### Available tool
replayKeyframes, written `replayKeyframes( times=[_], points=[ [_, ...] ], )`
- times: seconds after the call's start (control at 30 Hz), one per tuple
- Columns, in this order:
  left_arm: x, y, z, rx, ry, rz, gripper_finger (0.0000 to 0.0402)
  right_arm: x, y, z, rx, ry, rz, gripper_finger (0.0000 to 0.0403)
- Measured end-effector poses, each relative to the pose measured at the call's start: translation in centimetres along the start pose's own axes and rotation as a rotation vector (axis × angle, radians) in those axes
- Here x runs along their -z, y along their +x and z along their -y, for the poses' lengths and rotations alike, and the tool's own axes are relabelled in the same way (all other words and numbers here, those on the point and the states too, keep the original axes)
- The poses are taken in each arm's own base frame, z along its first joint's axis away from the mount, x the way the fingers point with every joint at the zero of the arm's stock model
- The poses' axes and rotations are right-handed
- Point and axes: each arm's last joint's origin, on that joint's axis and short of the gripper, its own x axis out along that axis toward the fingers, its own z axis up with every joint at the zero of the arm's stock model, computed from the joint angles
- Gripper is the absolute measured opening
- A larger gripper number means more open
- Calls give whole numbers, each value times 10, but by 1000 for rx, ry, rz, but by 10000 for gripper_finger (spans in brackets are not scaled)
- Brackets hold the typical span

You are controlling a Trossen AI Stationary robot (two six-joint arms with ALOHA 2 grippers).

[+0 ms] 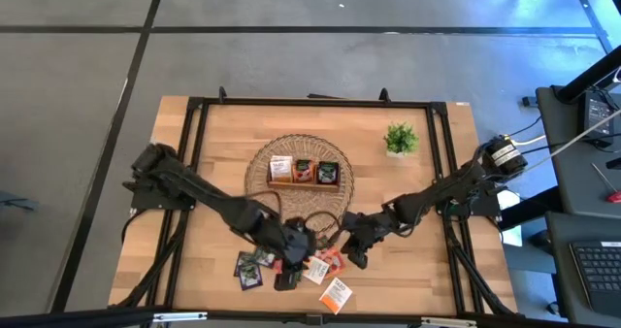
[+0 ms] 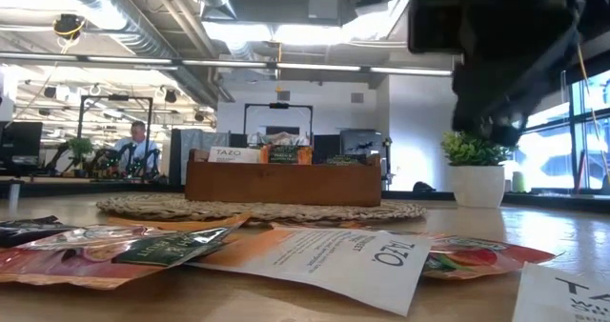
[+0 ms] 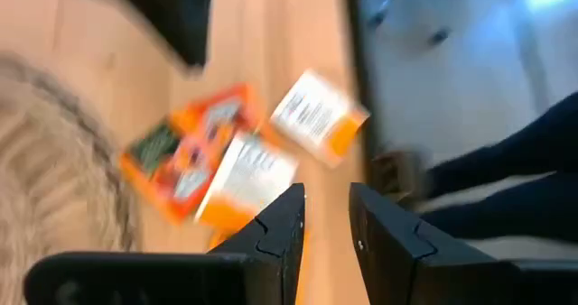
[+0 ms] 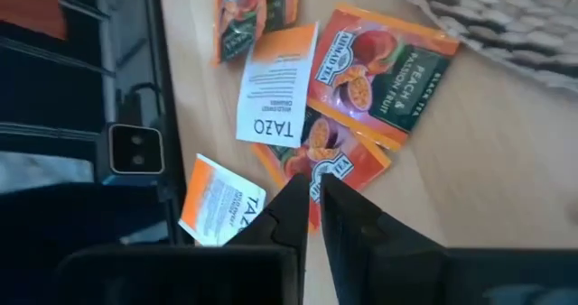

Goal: Pick & Place Tea
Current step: Put the orange tea bag into the middle section of the wooden organizer

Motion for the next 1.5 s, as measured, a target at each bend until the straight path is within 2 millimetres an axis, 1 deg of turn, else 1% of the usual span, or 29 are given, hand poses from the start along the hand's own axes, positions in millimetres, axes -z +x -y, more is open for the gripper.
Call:
replayKeyframes(
  times=[0.1,0.23,0.4,0.53,0.67,0.87,1.0,1.1,1.27,1.4,1.5],
  points=[
    [7,26,-1,-40,-2,-38,86,7,3,9,-47,57,33,56],
    [15,52,-6,-93,-9,-76,86,14,4,20,-61,137,43,106],
    [24,80,-17,-181,-18,-110,86,12,4,26,-22,158,115,160],
    [30,101,-20,-198,-41,-116,86,11,4,27,4,157,156,179],
    [37,119,-25,-216,-45,-127,86,11,5,29,25,163,177,182],
    [42,136,-39,-249,-84,-158,86,8,13,38,60,209,182,175],
    [44,142,-41,-253,-84,-163,86,10,24,47,70,245,148,173],
    [44,142,-41,-251,-83,-161,86,12,32,50,51,244,137,173],
    [43,143,-41,-248,-82,-156,86,9,44,49,-34,271,138,173],
    [43,143,-41,-248,-82,-155,86,5,52,45,-43,257,119,173],
    [44,143,-41,-251,-77,-154,86,2,54,41,-37,226,105,173]
  ],
)
